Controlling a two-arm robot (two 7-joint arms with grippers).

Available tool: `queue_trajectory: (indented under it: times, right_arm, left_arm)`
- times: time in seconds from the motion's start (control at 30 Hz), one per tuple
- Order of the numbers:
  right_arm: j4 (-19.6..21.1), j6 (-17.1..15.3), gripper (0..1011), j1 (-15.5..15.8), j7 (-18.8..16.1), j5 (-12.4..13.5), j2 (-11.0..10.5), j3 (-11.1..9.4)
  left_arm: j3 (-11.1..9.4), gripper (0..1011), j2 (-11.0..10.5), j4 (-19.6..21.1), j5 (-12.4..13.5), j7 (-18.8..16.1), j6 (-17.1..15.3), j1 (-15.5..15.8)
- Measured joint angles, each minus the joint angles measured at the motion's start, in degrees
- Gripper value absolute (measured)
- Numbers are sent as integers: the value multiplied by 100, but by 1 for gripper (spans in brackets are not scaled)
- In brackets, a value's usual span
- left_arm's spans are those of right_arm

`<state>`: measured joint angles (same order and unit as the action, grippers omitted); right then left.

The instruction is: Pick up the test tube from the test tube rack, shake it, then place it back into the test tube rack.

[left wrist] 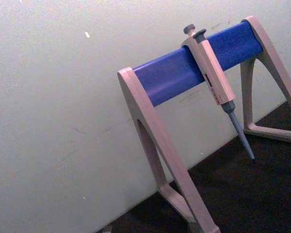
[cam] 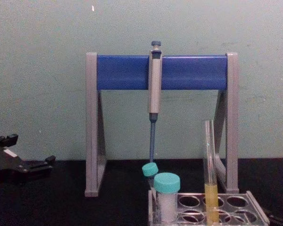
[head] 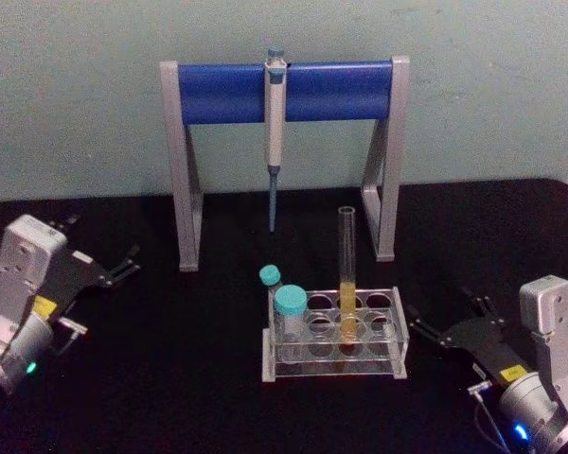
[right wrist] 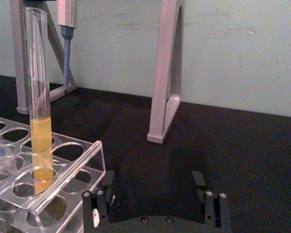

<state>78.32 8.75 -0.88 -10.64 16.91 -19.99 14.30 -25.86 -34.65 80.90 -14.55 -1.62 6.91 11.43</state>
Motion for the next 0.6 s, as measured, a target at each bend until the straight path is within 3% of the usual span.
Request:
queue_trajectory:
  times: [0.6]
  right_arm:
    - [17,11,1000,9,11,15,-9,0]
  left_arm:
    - [0,1010,0,0,0,0,0,0]
